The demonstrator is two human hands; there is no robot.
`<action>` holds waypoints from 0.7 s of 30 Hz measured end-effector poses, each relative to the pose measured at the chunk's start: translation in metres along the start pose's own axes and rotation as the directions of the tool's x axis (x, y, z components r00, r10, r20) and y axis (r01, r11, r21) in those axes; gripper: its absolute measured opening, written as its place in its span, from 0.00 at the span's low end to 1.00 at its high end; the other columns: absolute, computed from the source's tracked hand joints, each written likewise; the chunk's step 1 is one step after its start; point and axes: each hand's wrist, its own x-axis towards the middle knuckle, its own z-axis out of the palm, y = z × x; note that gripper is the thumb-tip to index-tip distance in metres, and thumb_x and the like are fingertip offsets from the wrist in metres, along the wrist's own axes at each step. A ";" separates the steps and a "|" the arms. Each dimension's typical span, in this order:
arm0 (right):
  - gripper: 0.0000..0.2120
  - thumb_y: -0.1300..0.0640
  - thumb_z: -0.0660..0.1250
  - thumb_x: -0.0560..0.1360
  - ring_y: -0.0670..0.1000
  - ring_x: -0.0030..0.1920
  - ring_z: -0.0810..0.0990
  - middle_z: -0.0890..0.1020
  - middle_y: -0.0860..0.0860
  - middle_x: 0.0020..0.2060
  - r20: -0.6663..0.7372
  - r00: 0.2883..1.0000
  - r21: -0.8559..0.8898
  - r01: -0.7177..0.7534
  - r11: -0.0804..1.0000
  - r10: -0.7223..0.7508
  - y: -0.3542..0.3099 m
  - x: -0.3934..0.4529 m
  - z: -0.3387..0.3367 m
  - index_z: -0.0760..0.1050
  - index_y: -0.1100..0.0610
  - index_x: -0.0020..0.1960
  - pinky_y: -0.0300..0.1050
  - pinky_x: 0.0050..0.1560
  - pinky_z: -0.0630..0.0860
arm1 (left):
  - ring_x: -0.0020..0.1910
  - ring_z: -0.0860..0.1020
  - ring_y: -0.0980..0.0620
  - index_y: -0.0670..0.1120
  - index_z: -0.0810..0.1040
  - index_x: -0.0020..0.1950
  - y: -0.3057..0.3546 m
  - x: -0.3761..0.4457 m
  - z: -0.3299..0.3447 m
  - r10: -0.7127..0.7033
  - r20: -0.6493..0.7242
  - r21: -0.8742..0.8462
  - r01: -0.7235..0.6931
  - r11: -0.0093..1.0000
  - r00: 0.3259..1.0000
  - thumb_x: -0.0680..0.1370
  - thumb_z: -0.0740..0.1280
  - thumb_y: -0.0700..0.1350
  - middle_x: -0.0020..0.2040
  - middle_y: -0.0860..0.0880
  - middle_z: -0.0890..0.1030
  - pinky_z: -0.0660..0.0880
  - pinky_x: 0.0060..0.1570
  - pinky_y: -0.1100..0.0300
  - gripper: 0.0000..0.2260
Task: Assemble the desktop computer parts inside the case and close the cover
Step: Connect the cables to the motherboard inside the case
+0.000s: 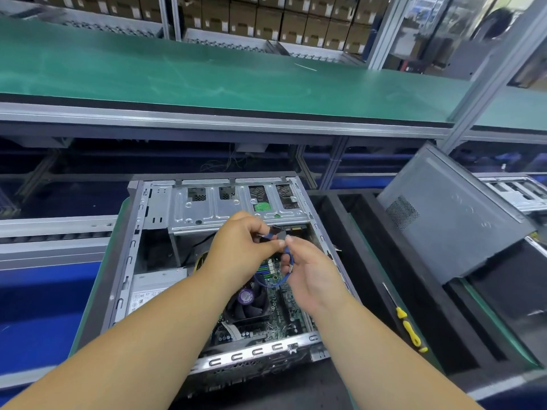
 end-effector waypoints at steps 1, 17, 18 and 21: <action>0.03 0.60 0.66 0.78 0.43 0.32 0.73 0.85 0.48 0.38 -0.015 1.000 0.002 -0.018 1.000 0.018 0.001 0.001 -0.001 0.78 0.58 0.48 0.37 0.35 0.67 | 0.33 0.70 0.60 0.55 0.71 0.30 -0.003 -0.001 0.001 0.005 0.002 0.003 -0.005 1.000 1.000 0.67 0.79 0.44 0.40 0.51 0.72 0.65 0.34 0.72 0.18; 0.11 0.56 0.62 0.83 0.46 0.33 0.68 0.79 0.50 0.37 -0.522 0.844 -0.109 -0.214 0.971 0.127 0.008 0.042 0.010 0.76 0.59 0.44 0.42 0.32 0.60 | 0.47 0.75 0.46 0.41 0.78 0.47 -0.029 0.010 0.004 -0.068 0.239 0.319 -0.012 0.948 0.968 0.80 0.64 0.53 0.48 0.46 0.72 0.72 0.51 0.51 0.15; 0.10 0.56 0.61 0.83 0.46 0.33 0.67 0.78 0.50 0.37 -0.534 0.834 -0.099 -0.225 0.969 0.139 0.009 0.044 0.010 0.76 0.60 0.47 0.42 0.32 0.59 | 0.47 0.75 0.46 0.41 0.79 0.47 -0.029 0.010 0.003 -0.064 0.244 0.320 -0.018 0.947 0.968 0.80 0.65 0.53 0.48 0.46 0.72 0.72 0.51 0.51 0.15; 0.08 0.56 0.61 0.83 0.44 0.34 0.69 0.78 0.50 0.37 -0.522 0.838 -0.069 -0.225 0.972 0.157 0.009 0.050 0.012 0.75 0.60 0.52 0.42 0.32 0.59 | 0.46 0.75 0.48 0.44 0.79 0.47 -0.029 0.011 0.002 -0.059 0.239 0.314 -0.020 0.949 0.969 0.79 0.65 0.52 0.49 0.48 0.72 0.72 0.48 0.55 0.12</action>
